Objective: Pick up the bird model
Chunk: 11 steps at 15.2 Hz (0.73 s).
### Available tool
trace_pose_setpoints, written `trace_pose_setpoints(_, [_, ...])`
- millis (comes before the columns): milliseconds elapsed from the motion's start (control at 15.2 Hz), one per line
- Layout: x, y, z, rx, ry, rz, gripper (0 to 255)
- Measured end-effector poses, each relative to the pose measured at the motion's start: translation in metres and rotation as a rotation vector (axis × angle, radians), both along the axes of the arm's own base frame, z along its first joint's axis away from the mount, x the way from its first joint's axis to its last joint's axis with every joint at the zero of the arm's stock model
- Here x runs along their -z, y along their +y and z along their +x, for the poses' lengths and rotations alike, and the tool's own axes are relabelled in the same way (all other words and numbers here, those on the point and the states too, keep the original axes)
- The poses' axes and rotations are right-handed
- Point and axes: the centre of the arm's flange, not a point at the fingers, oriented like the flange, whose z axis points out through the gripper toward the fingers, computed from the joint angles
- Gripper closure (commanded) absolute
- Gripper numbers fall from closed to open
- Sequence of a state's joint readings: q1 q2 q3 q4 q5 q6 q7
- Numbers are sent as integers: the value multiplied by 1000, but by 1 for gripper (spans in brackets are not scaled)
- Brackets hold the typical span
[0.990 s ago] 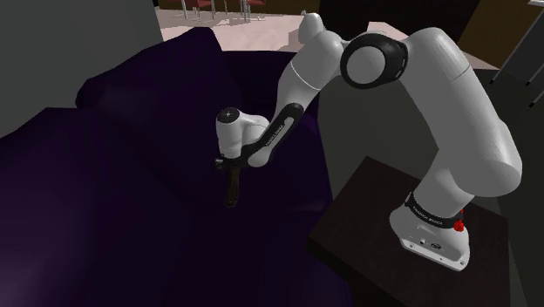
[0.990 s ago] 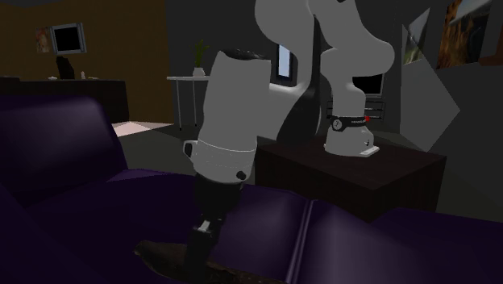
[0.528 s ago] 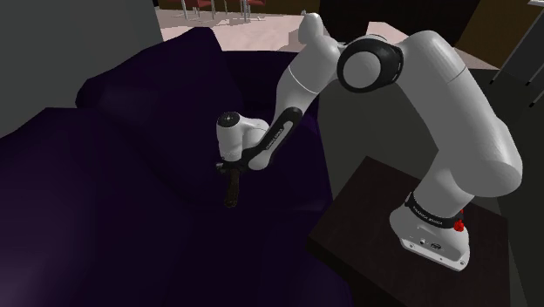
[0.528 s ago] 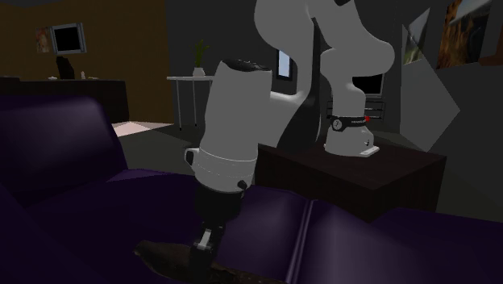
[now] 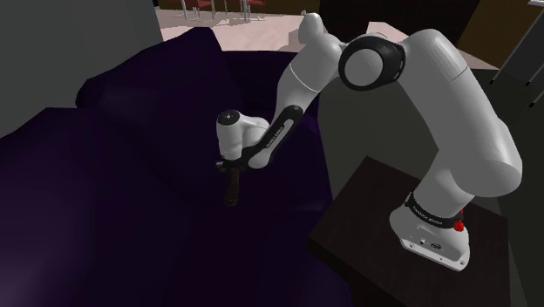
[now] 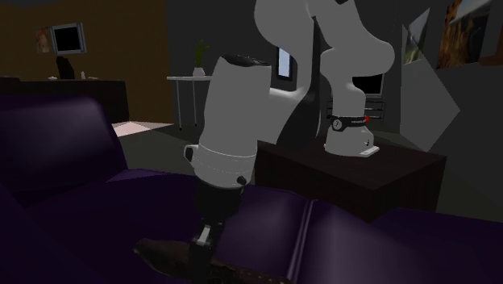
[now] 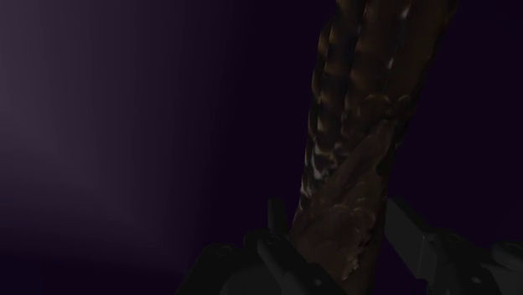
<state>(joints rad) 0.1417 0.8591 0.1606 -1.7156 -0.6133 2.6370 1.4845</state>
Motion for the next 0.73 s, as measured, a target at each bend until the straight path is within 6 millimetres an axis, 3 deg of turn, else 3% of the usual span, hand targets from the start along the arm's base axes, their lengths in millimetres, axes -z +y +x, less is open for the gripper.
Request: trace_pose_setpoints(726, [-57,0,0,0,0,0,255])
